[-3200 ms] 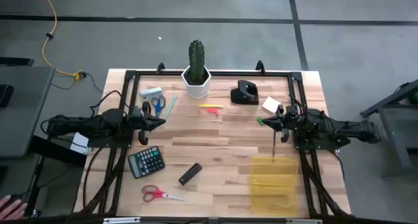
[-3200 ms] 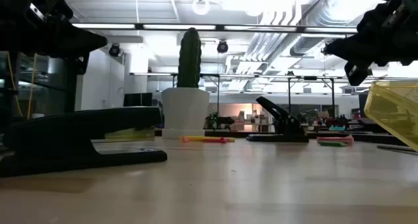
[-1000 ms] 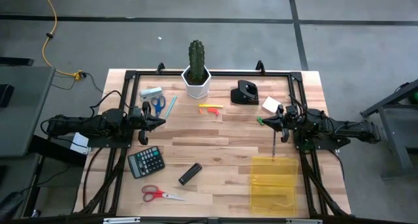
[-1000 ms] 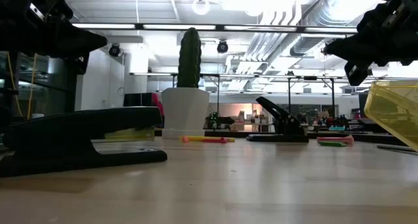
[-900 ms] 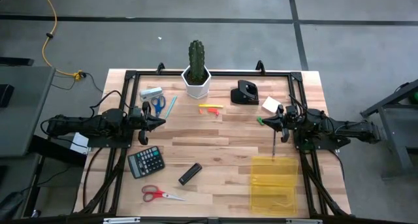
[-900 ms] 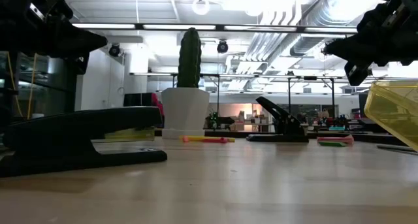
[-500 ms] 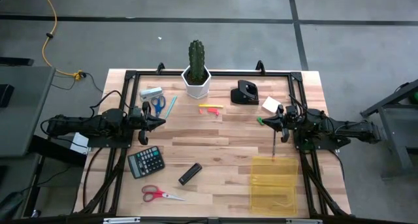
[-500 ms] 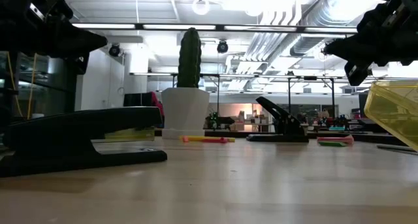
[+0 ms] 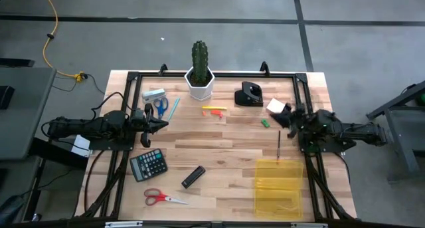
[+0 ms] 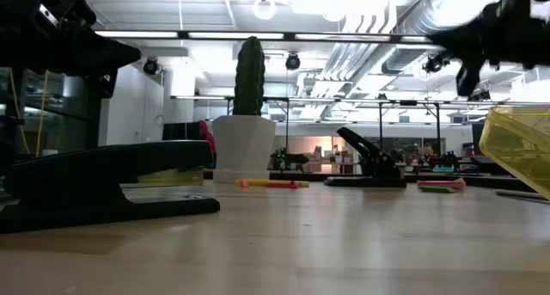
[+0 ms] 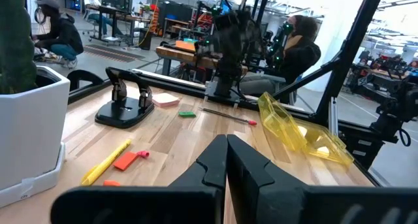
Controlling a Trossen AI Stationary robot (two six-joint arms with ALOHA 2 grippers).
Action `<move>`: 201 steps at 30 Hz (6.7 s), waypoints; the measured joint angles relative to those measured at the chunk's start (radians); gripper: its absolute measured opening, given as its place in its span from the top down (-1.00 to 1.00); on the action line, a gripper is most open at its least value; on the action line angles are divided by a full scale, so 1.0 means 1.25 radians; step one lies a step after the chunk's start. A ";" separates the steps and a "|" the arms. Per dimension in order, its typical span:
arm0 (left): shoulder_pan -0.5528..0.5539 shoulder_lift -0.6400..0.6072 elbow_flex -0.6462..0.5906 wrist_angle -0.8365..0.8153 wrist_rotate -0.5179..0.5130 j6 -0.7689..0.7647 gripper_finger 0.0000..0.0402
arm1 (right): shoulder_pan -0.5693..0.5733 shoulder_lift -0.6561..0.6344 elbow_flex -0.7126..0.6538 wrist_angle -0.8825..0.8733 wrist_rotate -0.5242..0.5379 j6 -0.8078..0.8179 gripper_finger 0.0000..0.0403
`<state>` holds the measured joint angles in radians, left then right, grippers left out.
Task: Pack school essentials
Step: Put the black pencil on the yellow supply box
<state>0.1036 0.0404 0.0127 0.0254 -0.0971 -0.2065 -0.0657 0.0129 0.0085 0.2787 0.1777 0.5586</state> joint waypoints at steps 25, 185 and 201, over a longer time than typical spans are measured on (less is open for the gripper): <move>0.002 0.007 0.018 0.426 -0.020 -0.307 1.00 | 0.001 0.382 0.400 -0.135 -0.080 -0.159 1.00; -0.002 0.560 0.503 0.127 0.005 0.022 0.66 | 0.124 0.853 0.715 -0.280 -0.037 -0.228 1.00; -0.002 0.560 0.503 0.121 0.005 0.021 0.68 | 0.444 0.971 0.834 -0.702 -0.194 0.098 1.00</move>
<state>0.1017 0.7407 0.6411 0.1764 -0.0902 -0.1799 0.4897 1.2264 1.0512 -0.5993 -0.0647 0.6812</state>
